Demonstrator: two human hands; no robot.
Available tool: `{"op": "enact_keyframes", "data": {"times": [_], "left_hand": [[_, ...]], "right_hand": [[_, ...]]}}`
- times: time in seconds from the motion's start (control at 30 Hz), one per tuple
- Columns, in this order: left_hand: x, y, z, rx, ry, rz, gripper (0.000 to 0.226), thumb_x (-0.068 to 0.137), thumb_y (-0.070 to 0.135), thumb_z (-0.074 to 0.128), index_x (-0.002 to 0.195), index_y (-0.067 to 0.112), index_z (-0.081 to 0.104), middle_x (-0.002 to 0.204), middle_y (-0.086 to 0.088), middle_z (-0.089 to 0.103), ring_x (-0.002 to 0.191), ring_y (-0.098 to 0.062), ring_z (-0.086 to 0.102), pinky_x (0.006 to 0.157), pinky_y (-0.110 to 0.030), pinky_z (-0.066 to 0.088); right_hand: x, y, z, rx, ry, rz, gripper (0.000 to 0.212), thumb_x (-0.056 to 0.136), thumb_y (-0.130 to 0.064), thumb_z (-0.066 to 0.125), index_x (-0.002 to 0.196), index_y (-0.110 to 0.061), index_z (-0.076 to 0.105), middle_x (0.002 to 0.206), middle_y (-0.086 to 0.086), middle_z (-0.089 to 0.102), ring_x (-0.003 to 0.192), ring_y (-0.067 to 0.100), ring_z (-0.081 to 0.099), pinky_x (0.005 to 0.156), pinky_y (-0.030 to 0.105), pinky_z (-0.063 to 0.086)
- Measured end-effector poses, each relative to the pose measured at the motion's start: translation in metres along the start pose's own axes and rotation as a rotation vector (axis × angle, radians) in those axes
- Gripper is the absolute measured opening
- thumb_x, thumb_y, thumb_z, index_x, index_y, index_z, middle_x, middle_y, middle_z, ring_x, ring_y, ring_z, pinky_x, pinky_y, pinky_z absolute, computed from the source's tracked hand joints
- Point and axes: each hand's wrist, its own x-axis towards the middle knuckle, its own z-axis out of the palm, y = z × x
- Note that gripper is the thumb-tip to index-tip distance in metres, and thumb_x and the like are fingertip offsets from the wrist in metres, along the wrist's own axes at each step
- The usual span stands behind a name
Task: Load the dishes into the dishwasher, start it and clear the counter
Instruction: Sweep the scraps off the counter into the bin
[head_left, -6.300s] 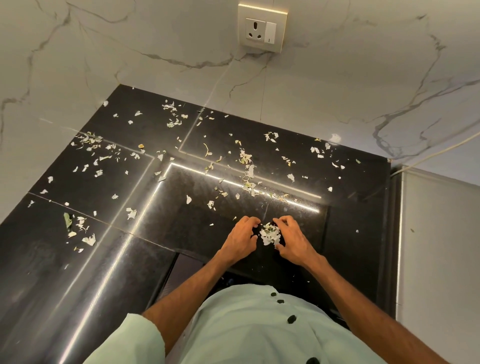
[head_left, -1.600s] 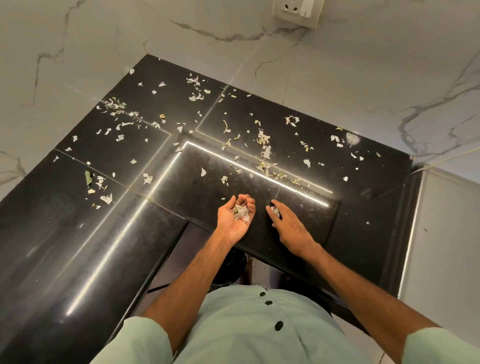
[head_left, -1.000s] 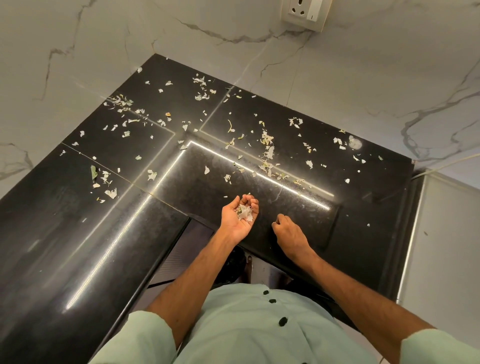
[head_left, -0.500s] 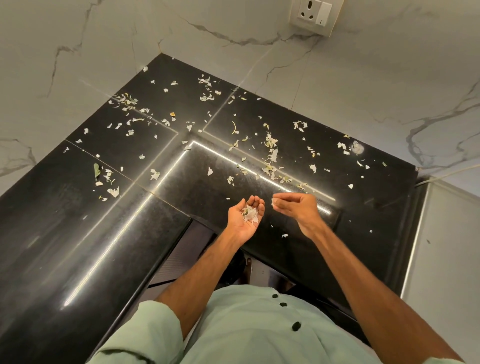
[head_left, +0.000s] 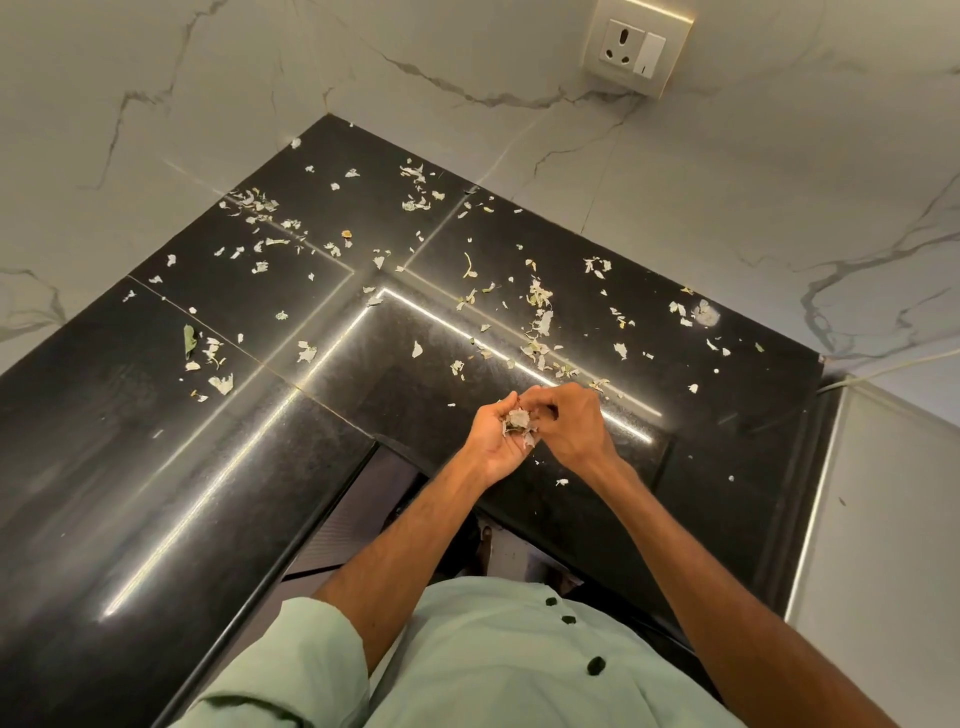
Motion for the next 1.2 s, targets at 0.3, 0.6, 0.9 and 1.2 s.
{"op": "enact_keyframes", "data": {"times": [0.3, 0.6, 0.9, 1.2], "left_hand": [[0.000, 0.000, 0.002, -0.026, 0.008, 0.002, 0.034, 0.108, 0.022, 0.038, 0.109, 0.000, 0.064, 0.124, -0.023, 0.067, 0.112, -0.031, 0.068, 0.105, -0.039, 0.049], [-0.002, 0.011, -0.009, -0.195, -0.019, -0.016, 0.032, 0.106, 0.017, 0.041, 0.097, 0.000, 0.067, 0.097, -0.013, 0.069, 0.090, -0.027, 0.067, 0.076, -0.037, 0.061], [-0.009, 0.022, -0.025, -0.172, 0.009, -0.021, 0.032, 0.107, 0.019, 0.040, 0.100, 0.001, 0.066, 0.098, -0.013, 0.069, 0.091, -0.027, 0.067, 0.076, -0.037, 0.061], [-0.010, 0.038, -0.028, -0.185, 0.010, -0.006, 0.032, 0.107, 0.018, 0.040, 0.100, 0.001, 0.066, 0.097, -0.013, 0.070, 0.089, -0.027, 0.068, 0.076, -0.037, 0.061]], "right_hand": [[-0.007, -0.006, -0.013, 0.119, 0.219, -0.071, 0.020, 0.080, -0.004, 0.080, 0.084, -0.023, 0.079, 0.080, -0.011, 0.073, 0.074, 0.003, 0.068, 0.068, 0.022, 0.059], [-0.094, 0.093, 0.038, -0.213, -0.042, 0.326, 0.081, 0.102, -0.052, 0.044, 0.160, -0.005, 0.013, 0.169, 0.014, 0.003, 0.157, 0.027, 0.001, 0.127, 0.050, 0.010], [-0.095, 0.086, 0.106, -0.497, -0.237, 0.236, 0.106, 0.095, -0.080, 0.014, 0.153, -0.001, -0.023, 0.159, 0.016, -0.039, 0.149, 0.031, -0.033, 0.118, 0.056, -0.019], [-0.077, 0.079, 0.076, -0.290, 0.000, 0.157, 0.054, 0.097, -0.022, 0.066, 0.146, -0.006, 0.050, 0.148, 0.010, 0.044, 0.138, 0.023, 0.044, 0.115, 0.034, 0.042]]}}
